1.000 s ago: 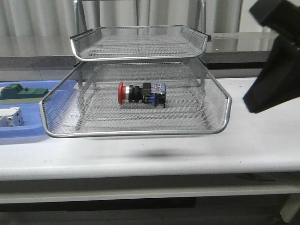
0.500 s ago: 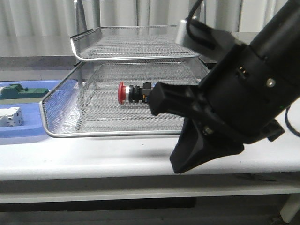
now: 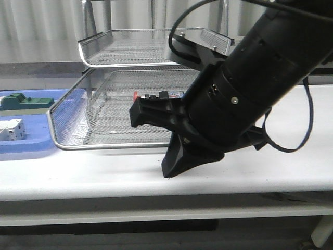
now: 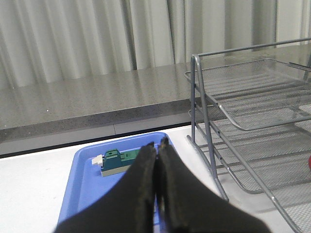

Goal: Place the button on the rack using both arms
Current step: 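Push the middle tier back into the rack with the right gripper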

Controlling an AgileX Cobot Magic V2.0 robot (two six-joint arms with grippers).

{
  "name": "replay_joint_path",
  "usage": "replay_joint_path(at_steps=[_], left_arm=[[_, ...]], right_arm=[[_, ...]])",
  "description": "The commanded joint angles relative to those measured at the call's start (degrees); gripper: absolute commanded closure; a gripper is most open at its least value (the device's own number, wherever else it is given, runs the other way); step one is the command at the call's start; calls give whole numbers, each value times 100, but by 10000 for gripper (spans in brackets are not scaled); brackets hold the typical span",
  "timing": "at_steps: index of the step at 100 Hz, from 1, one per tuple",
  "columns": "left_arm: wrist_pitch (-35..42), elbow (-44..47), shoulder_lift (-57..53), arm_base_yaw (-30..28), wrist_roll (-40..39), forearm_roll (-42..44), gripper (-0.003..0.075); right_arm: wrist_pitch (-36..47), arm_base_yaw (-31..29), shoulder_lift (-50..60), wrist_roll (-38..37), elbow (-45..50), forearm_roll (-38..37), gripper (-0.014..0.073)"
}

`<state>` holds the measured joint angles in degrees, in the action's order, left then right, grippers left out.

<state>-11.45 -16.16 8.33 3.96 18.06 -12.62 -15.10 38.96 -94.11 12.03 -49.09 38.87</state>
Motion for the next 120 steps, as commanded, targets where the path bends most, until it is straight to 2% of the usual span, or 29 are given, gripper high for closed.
replay_joint_path(at_steps=[1, 19, 64, 108, 120], left_arm=[[491, -158, 58, -3, -69, -78, 741], [491, -158, 58, -3, -69, -78, 741], [491, -158, 58, -3, -69, -78, 741], [491, -158, 58, -3, -69, -78, 741], [491, -158, 58, -3, -69, -78, 741]], right_arm=[[407, -23, 46, 65, -336, -192, 660], [576, -159, -264, 65, -692, -477, 660], [581, -939, -888, 65, -1787, -1031, 660], [752, -1164, -1178, 65, -2345, -1295, 660], [521, -1153, -1159, 65, -2351, -1295, 660]])
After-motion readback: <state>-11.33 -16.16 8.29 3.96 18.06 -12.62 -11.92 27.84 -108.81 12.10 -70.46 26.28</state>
